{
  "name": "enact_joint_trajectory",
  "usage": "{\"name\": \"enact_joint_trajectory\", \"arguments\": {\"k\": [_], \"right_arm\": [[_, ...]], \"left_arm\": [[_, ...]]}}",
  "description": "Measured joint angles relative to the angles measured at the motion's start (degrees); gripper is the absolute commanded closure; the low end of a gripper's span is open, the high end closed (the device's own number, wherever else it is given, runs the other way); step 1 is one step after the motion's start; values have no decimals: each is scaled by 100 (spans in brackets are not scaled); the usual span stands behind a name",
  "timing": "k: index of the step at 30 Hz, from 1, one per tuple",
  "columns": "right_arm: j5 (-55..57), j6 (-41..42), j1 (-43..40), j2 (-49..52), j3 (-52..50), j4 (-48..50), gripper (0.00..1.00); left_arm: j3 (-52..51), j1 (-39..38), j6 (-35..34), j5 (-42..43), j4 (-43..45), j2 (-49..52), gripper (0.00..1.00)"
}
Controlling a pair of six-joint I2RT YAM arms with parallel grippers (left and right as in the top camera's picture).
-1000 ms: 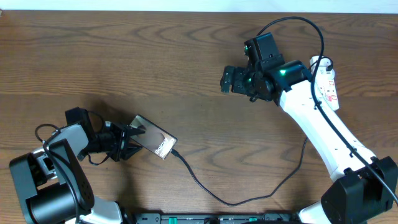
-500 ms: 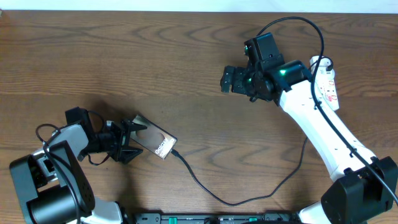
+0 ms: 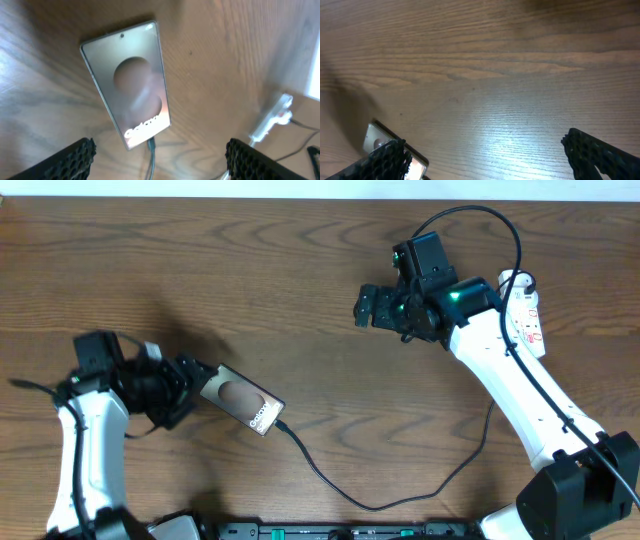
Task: Plug charger to phone and switch on socket
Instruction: 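Lay the phone flat and open the left gripper, then raise the left gripper up away from the phone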
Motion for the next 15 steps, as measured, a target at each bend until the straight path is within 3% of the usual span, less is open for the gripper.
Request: {"name": "enact_joint_trajectory", "arguments": {"k": [7,15], "right_arm": [[-4,17,0,0,0,81,1],[-4,24,0,0,0,-44,1]], "left_arm": [[2297,-1073,380,-1821,-1434,-61,14],[3650,-2647,570,-3853,-1773,-61,14]]}}
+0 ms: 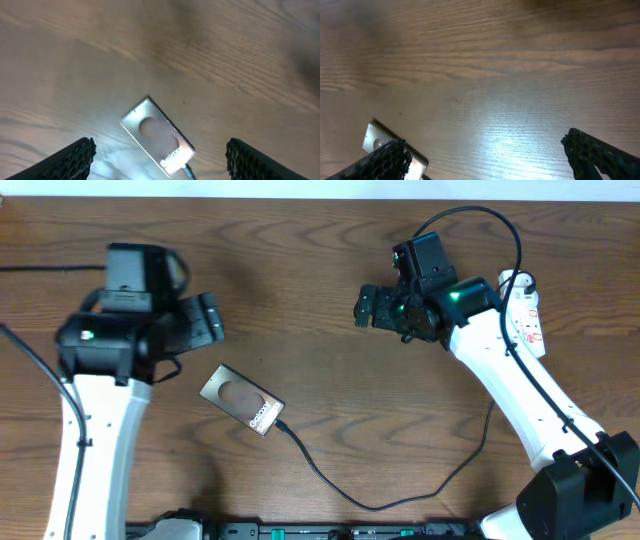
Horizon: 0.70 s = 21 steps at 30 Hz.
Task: Plug charger to phone and switch on socket
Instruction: 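Raise the left gripper up away from the phone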
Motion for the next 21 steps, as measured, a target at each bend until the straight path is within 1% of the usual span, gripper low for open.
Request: {"name": "enact_joint_trajectory", "arguments": {"k": [3,6,12,14,17,21], "right_arm": [[2,9,0,0,0,-39,1],[2,11,0,0,0,-83,1],[-63,-76,-7,0,0,-153,1],[-170,-175,-59,2,42,-369,1],[-407,-439,-350,15,398,-951,1],[-734,-931,-1152,33,1346,-1735,1]], "left_arm": [[13,-435,22,-407,-2,0,14],[15,-702,24,-647,0,0,14],[13,-741,24,-815,0,0,14],[13,-741,24,-833,0,0,14],[13,-741,24,-837,0,0,14],[13,-741,24,-857,2,0,14]]}}
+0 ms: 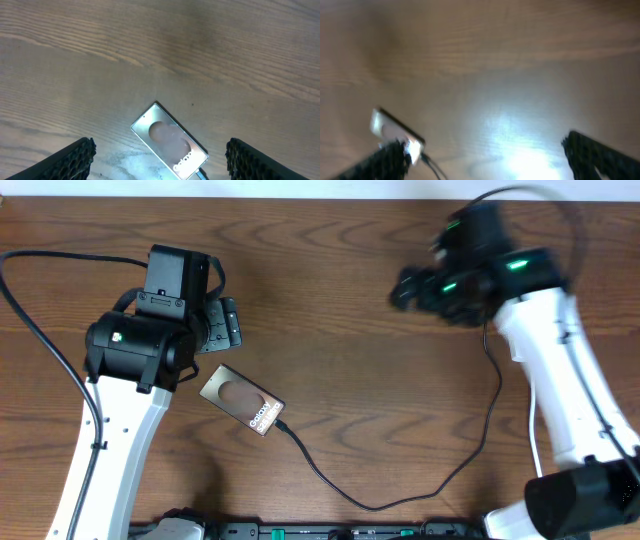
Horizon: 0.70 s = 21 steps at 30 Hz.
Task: Plug charger to phone and switch on socket
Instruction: 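Raise the left gripper up away from the phone, then move the right gripper to the white power strip's switch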
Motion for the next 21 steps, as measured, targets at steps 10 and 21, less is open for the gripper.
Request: {"name": "enact_joint_trajectory", "arguments": {"k": [10,21], "right_arm": [[-361,-1191,-2841,-4,1349,-667,1],[-1058,-2721,-4590,1023,1360,-942,1]], "left_arm": [[0,-15,0,-50,-4,0,14],[0,-15,0,-61,-4,0,14]]}}
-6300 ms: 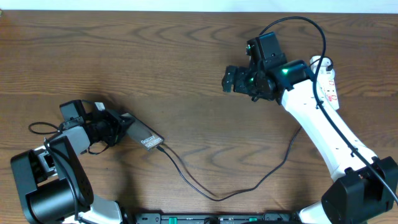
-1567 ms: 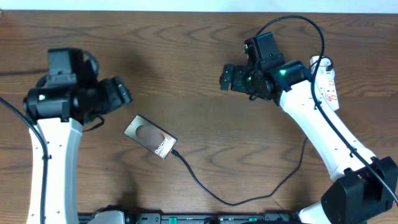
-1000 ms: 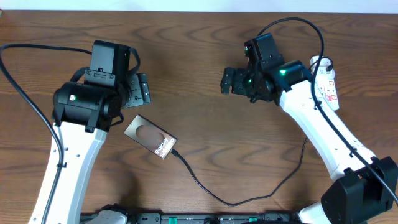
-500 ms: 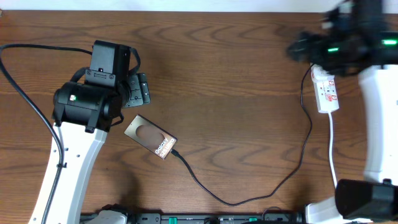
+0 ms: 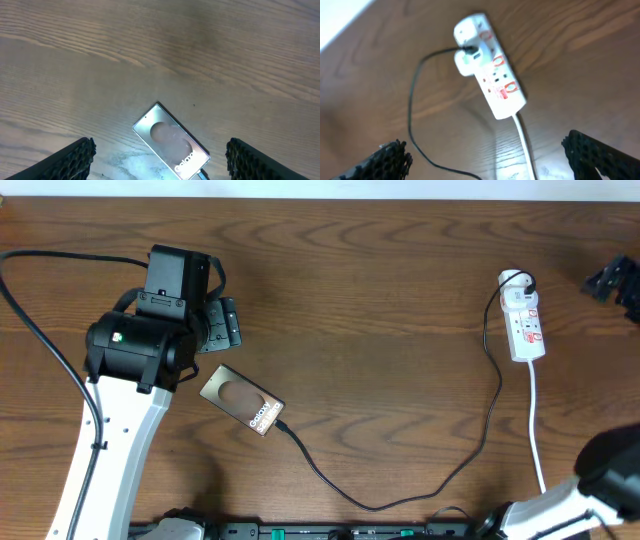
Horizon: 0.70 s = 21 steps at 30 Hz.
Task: Plug charger to phone and switch on socket
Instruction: 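Move the right gripper to the white power strip's switch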
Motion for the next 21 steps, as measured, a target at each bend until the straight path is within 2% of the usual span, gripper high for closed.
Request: {"name": "enact_joint_trajectory", "arguments": {"k": [4,8,13,21], "right_arm": [[-726,-798,20,815,0,-85,1],[-1080,-1211,116,1517,0,81,1],[-1224,-1401,273,1991,0,413,1],[-1158,-1368,566,2068,0,907,1]], "left_arm": [[0,0,0,0,0,0,14],[0,0,0,0,0,0,14],[0,0,0,0,0,0,14],[0,0,0,0,0,0,14]]}}
